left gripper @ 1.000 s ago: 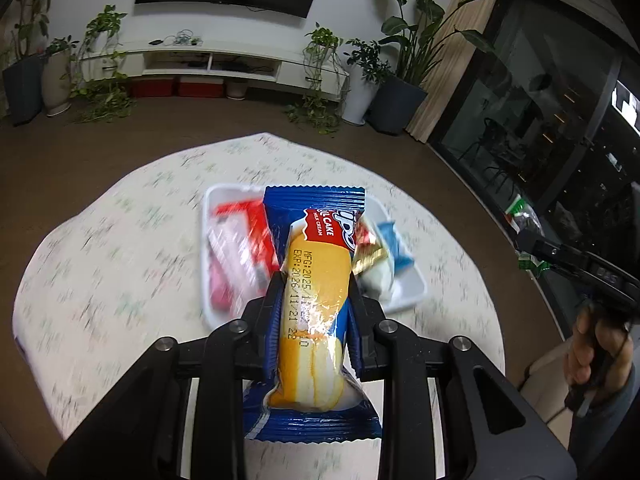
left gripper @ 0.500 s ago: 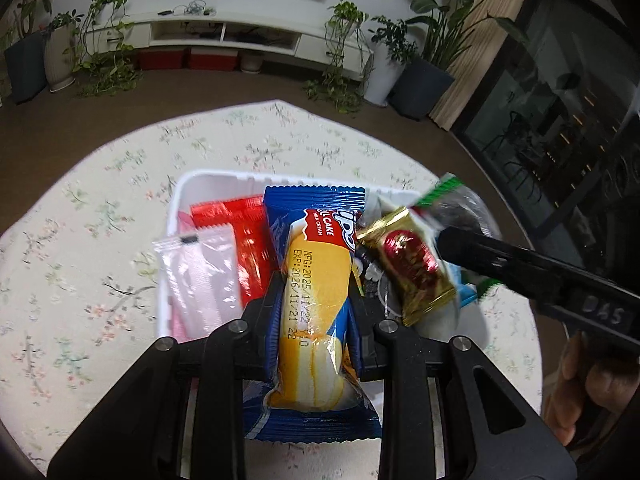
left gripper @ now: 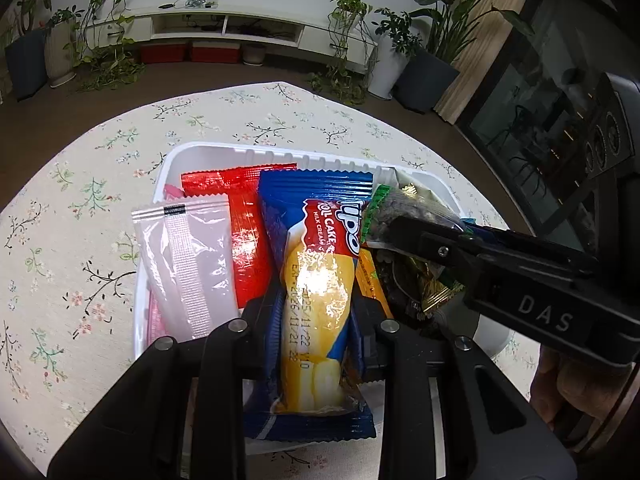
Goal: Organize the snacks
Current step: 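Carry both bags into the tray and lower them onto the snacks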
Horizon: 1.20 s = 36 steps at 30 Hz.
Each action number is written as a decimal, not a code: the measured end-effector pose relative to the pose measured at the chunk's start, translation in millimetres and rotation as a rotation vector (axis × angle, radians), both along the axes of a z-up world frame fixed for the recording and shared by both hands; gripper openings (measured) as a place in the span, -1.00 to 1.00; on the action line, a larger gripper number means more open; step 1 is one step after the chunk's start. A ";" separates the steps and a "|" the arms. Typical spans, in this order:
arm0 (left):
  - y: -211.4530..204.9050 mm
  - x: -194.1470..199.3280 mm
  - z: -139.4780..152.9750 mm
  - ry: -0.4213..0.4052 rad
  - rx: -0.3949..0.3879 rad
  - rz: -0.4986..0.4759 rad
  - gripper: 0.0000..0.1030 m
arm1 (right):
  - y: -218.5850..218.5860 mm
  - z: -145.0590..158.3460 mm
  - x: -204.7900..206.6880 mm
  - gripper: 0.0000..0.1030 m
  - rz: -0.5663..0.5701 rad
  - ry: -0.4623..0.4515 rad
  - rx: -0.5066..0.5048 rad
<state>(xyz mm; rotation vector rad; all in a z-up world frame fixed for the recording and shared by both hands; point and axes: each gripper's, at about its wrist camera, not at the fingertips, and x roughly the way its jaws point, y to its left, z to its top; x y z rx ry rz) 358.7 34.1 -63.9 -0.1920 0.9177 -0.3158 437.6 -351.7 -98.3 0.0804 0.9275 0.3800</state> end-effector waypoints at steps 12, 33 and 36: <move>-5.8 7.1 -4.3 -0.005 -0.002 -0.010 -0.49 | 0.0 -7.9 0.7 -0.42 0.002 0.001 -0.010; -11.5 24.4 -9.1 -0.052 0.055 -0.020 -0.49 | -6.4 -15.6 0.7 -0.44 -0.002 0.000 0.010; -12.8 24.7 -9.6 -0.064 0.066 -0.020 -0.49 | -5.8 -16.1 -0.6 -0.44 -0.003 -0.009 0.006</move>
